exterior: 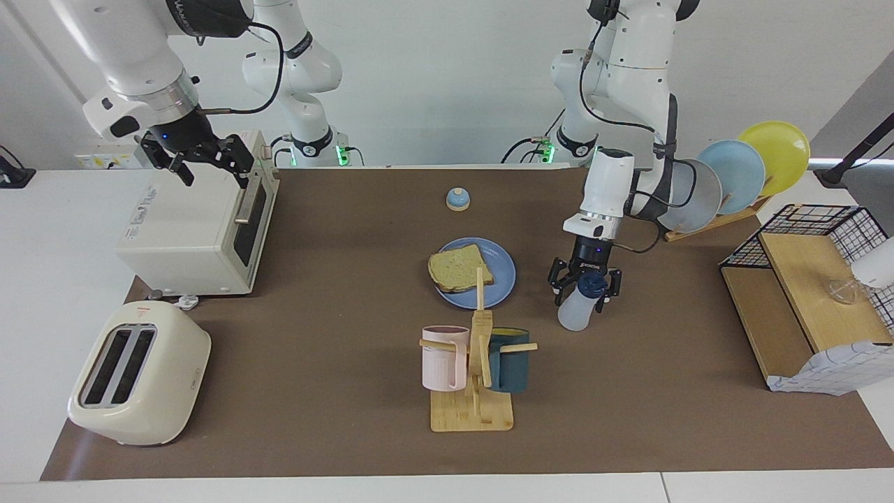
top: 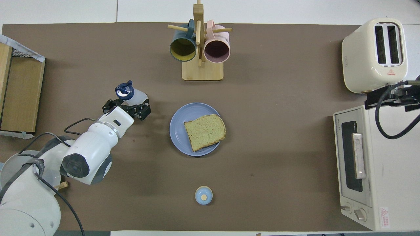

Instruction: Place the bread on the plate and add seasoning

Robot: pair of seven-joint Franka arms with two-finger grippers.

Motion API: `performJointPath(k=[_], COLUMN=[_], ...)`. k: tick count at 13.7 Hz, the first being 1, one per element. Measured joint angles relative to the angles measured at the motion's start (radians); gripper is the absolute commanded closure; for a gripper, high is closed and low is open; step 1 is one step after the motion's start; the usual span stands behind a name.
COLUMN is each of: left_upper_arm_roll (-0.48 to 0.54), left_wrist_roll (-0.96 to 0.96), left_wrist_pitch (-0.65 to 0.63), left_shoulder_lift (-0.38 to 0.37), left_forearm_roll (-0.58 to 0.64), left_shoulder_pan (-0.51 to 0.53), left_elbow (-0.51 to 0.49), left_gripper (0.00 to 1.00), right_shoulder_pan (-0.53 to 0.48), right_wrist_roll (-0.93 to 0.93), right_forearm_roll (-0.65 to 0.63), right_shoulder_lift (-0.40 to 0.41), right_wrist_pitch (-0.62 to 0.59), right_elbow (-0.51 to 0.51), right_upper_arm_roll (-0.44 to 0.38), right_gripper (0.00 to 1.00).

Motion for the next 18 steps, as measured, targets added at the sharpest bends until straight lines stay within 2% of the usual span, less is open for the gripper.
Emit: performJointPath(k=[12,14,18], left_upper_arm_roll=[-0.004,-0.009,-0.018], left_wrist_roll=[0.012,0.012,-0.035], left_wrist_pitch=[-0.013,-0.108,-0.396], left_shoulder_lift=[-0.208,-0.273,-0.457], left_forearm_roll=[0.0,0.001,0.001], left_shoulder_pan=[-0.002,-0.022,-0.133], left_elbow=[-0.173,-0.186,-0.183], left_gripper=[0.0,0.0,0.0], right_shoulder_pan=[0.0,0.0,0.0], right_wrist_roll=[0.0,0.0,0.0], right_forearm_roll=[0.0,0.0,0.0], right_shoulder_lift=[0.0,0.0,0.0], right_wrist_pitch=[0.0,0.0,0.0], right_elbow=[0.0,0.0,0.0], right_upper_arm_roll=[0.0,0.0,0.0], right_gripper=[0.0,0.0,0.0])
